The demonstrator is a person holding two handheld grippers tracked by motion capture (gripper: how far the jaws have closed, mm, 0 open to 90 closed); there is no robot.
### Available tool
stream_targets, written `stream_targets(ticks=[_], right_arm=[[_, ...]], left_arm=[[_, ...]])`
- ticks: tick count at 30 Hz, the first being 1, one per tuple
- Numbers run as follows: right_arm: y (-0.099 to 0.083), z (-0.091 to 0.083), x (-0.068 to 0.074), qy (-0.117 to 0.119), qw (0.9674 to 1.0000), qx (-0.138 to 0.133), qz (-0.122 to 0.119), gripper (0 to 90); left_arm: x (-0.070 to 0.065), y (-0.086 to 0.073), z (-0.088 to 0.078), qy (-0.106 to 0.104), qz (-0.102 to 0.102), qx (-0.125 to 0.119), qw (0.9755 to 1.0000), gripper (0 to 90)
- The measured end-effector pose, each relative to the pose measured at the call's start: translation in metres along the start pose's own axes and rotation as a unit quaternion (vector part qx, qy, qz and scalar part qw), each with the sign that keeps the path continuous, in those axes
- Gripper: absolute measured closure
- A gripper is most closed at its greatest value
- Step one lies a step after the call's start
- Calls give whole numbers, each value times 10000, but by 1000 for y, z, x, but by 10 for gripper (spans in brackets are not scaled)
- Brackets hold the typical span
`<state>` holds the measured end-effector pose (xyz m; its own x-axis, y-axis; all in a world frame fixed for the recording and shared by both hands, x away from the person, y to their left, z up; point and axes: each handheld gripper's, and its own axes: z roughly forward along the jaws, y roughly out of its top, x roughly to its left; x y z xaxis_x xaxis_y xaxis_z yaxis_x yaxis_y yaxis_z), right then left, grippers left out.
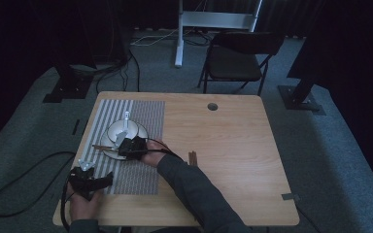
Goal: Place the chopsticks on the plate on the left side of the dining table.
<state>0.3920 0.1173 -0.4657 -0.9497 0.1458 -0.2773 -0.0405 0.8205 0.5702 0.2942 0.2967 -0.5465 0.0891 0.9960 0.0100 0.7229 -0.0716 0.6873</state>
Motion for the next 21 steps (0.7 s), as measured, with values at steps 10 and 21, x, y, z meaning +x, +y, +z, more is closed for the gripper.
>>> stream_targets(ticks=[10, 21], right_arm=[[9, 14, 5, -48, 9999, 160, 17, 847], [11, 26, 8, -66, 9996, 266, 89, 847]], left_arm=[[0, 0, 0, 1, -10, -10, 10000, 3], [0, 0, 0, 8, -9, -28, 10000, 3]])
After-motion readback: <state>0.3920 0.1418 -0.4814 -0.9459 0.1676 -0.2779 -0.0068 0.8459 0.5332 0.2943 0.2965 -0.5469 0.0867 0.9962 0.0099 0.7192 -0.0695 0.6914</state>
